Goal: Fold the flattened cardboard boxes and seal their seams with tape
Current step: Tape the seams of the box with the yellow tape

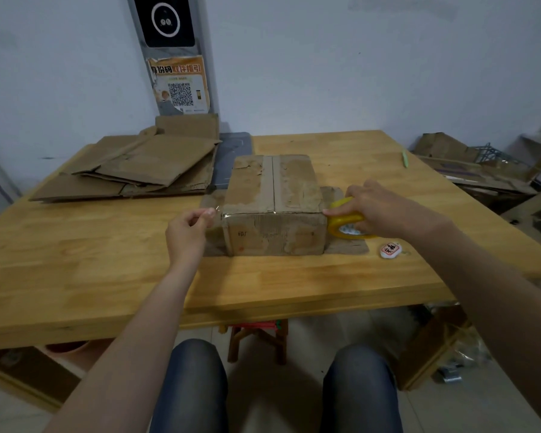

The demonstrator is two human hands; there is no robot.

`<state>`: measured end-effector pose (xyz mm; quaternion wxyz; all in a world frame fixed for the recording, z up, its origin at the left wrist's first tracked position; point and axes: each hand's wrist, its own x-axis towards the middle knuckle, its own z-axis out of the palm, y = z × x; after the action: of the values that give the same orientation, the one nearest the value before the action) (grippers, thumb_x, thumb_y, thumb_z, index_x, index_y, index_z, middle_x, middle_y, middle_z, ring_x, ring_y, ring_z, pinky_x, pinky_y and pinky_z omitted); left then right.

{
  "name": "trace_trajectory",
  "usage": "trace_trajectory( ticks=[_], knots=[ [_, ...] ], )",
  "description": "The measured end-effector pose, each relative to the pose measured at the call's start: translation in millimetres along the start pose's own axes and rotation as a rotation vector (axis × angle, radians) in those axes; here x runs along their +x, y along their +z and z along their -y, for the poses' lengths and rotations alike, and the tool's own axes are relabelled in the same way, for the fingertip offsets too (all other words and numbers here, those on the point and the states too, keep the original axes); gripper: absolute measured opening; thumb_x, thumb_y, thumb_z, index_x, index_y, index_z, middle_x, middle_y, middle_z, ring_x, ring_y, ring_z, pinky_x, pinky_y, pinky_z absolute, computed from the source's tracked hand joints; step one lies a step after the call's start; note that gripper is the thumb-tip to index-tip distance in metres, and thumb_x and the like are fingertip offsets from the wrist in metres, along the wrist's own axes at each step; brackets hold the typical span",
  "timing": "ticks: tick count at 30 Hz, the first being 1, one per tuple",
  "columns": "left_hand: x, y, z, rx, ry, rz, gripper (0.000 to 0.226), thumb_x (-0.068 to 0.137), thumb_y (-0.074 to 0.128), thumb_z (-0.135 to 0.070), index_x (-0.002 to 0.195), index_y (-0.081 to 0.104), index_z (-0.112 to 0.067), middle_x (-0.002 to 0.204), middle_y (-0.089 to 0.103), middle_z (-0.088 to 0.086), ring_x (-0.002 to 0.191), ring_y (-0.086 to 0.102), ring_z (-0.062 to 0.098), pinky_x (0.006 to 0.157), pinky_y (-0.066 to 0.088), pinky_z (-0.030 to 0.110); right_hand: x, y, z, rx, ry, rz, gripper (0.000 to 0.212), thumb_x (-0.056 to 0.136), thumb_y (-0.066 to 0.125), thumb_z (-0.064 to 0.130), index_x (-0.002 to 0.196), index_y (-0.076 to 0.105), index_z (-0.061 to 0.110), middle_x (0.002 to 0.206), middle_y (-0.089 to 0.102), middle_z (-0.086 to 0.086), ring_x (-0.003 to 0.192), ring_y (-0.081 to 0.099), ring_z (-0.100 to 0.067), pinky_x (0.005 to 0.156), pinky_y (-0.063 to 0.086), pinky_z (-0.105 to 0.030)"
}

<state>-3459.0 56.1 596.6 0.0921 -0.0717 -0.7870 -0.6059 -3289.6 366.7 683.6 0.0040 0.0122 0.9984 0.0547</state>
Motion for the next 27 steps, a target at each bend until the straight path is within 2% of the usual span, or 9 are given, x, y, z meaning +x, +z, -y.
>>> trace_trajectory(
  ticks=[4, 9, 14, 17, 18, 20, 22, 24, 27],
  knots=[
    [1, 7, 1, 0.045, 0.011, 0.020, 0.009, 0.097, 0.068, -0.032, 0.095, 0.076, -0.029, 0.085, 0.070, -0.017, 0.085, 0.063, 0.000, 0.070, 0.043, 0.016, 2, 1, 5, -0.023, 0.013, -0.003, 0.066, 0.098, 0.065, 0.016, 0.146, 0.041, 0.055, 0.133, 0.047, -0.003, 0.101, 0.031, -0.019, 0.083, 0.028, -0.029],
    [-3, 13, 2, 0.157, 0.039, 0.018, 0.022, 0.102, 0.060, -0.037, 0.107, 0.077, -0.025, 0.084, 0.065, -0.022, 0.081, 0.059, -0.005, 0.064, 0.040, 0.019, 4, 3, 7, -0.032, 0.020, -0.012, 0.066, 0.097, 0.066, 0.017, 0.145, 0.043, 0.055, 0.135, 0.047, -0.003, 0.100, 0.032, -0.019, 0.084, 0.029, -0.029],
    [-14, 12, -5, 0.348, 0.104, -0.025, 0.030, 0.105, 0.053, -0.043, 0.120, 0.073, -0.028, 0.105, 0.073, -0.009, 0.091, 0.063, 0.010, 0.058, 0.036, 0.021, 4, 2, 11, -0.024, 0.013, -0.030, 0.064, 0.097, 0.067, 0.015, 0.143, 0.046, 0.054, 0.111, 0.039, 0.009, 0.098, 0.036, -0.021, 0.082, 0.034, -0.031],
    [-12, 8, -5, 0.411, 0.081, 0.006, 0.056, 0.102, 0.052, -0.053, 0.147, 0.051, -0.020, 0.140, 0.061, 0.003, 0.126, 0.055, 0.030, 0.084, 0.051, 0.038, 3, 2, 12, -0.027, -0.002, -0.039, 0.065, 0.095, 0.068, 0.014, 0.143, 0.048, 0.052, 0.106, 0.034, 0.010, 0.097, 0.036, -0.021, 0.081, 0.036, -0.033],
    [-9, 6, -4, 0.427, 0.023, 0.028, 0.069, 0.099, 0.054, -0.058, 0.154, 0.039, -0.018, 0.150, 0.052, 0.006, 0.135, 0.047, 0.037, 0.094, 0.048, 0.050, 3, 2, 12, -0.024, -0.003, -0.037, 0.065, 0.095, 0.069, 0.014, 0.143, 0.048, 0.052, 0.107, 0.036, 0.009, 0.097, 0.035, -0.021, 0.081, 0.035, -0.033],
    [-6, 1, -4, 0.443, -0.012, 0.039, 0.079, 0.097, 0.059, -0.054, 0.158, 0.029, -0.016, 0.155, 0.046, 0.010, 0.140, 0.041, 0.041, 0.101, 0.044, 0.056, 4, 2, 12, -0.008, 0.001, -0.033, 0.067, 0.095, 0.068, 0.013, 0.144, 0.046, 0.054, 0.109, 0.040, 0.006, 0.097, 0.033, -0.020, 0.081, 0.034, -0.033],
    [-8, -2, -11, 0.481, 0.126, -0.008, 0.065, 0.100, 0.063, -0.032, 0.156, 0.034, -0.013, 0.153, 0.049, 0.010, 0.141, 0.044, 0.036, 0.107, 0.044, 0.052, 5, 2, 15, -0.013, -0.015, -0.033, 0.066, 0.096, 0.068, 0.017, 0.145, 0.044, 0.054, 0.107, 0.039, 0.006, 0.096, 0.034, -0.021, 0.081, 0.034, -0.032],
    [-15, -3, -20, 0.534, 0.454, -0.048, 0.050, 0.099, 0.060, -0.007, 0.147, 0.049, -0.010, 0.151, 0.053, 0.009, 0.142, 0.046, 0.030, 0.118, 0.037, 0.052, 7, 2, 21, -0.004, -0.042, -0.035, 0.065, 0.096, 0.069, 0.022, 0.146, 0.042, 0.055, 0.106, 0.039, 0.007, 0.096, 0.035, -0.020, 0.081, 0.032, -0.031],
    [-31, 7, -39, 0.541, 0.844, 0.105, 0.045, 0.095, 0.058, -0.002, 0.138, 0.061, -0.012, 0.146, 0.059, 0.005, 0.141, 0.049, 0.022, 0.125, 0.026, 0.050, 10, 1, 30, 0.006, -0.068, -0.048, 0.064, 0.096, 0.069, 0.023, 0.146, 0.042, 0.055, 0.107, 0.037, 0.011, 0.096, 0.036, -0.020, 0.081, 0.032, -0.030]
  ],
)
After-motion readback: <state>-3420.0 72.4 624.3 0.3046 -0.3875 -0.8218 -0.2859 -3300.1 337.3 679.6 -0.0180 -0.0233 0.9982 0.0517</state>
